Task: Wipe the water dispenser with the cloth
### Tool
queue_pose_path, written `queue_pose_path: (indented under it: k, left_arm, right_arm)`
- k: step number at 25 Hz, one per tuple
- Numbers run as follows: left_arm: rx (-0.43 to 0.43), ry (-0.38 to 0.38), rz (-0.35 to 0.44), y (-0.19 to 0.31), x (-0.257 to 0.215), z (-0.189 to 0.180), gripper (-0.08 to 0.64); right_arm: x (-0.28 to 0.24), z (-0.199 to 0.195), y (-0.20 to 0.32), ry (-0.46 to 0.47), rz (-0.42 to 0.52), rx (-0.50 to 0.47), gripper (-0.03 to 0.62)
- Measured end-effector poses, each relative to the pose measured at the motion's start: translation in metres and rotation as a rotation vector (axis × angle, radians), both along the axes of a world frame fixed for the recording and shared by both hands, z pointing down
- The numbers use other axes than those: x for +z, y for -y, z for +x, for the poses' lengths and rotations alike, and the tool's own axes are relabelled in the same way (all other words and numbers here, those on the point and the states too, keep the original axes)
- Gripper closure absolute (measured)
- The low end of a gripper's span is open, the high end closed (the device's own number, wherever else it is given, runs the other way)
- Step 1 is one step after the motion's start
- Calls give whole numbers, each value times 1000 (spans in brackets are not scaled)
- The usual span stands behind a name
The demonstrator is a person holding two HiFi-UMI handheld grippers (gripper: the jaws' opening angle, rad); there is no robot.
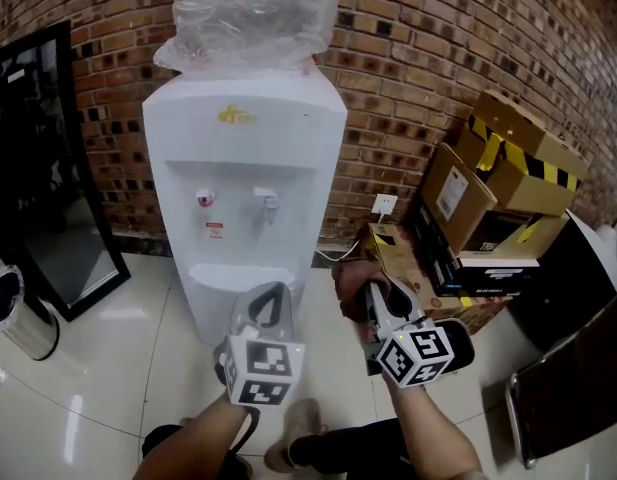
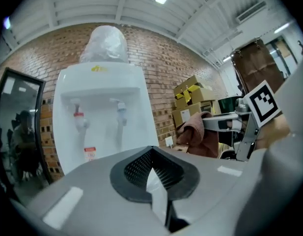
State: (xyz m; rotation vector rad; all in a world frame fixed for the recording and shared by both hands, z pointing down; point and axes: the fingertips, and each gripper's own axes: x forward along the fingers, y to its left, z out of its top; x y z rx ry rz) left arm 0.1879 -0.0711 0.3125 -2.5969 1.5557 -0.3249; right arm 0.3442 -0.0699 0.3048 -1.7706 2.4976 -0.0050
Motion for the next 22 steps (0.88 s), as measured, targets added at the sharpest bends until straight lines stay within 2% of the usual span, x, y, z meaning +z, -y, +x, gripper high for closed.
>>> queue_pose_path:
  k: [2, 5, 8, 10, 11, 14, 17, 19, 22]
  left_arm:
    - [17, -29, -44, 1, 7, 6, 560]
    - [36, -37, -31, -7, 1, 15, 560]
    - [63, -51, -41, -12, -4, 21, 560]
    - [86, -63, -44, -8, -6, 32, 560]
    - [93, -64, -36, -4, -8, 39, 560]
    - [100, -34, -8, 14, -11, 55, 560]
    - [107, 25, -25, 26, 2, 66, 560]
    - [93, 34, -34, 32, 10, 68, 560]
    - [29, 58, -40, 32, 15, 54, 560]
  right_arm:
    - [3, -4, -6, -1, -24, -2, 525]
    - [-28, -10, -13, 5, -8, -47, 525]
    - [-82, -19, -25, -29, 152, -89, 523]
    - [-86, -15, -30, -39, 218, -87, 525]
    - [-77, -11, -27, -42, 211, -92, 525]
    - [-43, -9, -4, -75, 113, -155, 525]
    - [-45, -1, 19, 32, 81, -172, 525]
    - [-66, 6, 34, 62, 134, -177, 525]
    - [-99, 14, 55, 128, 229, -166, 525]
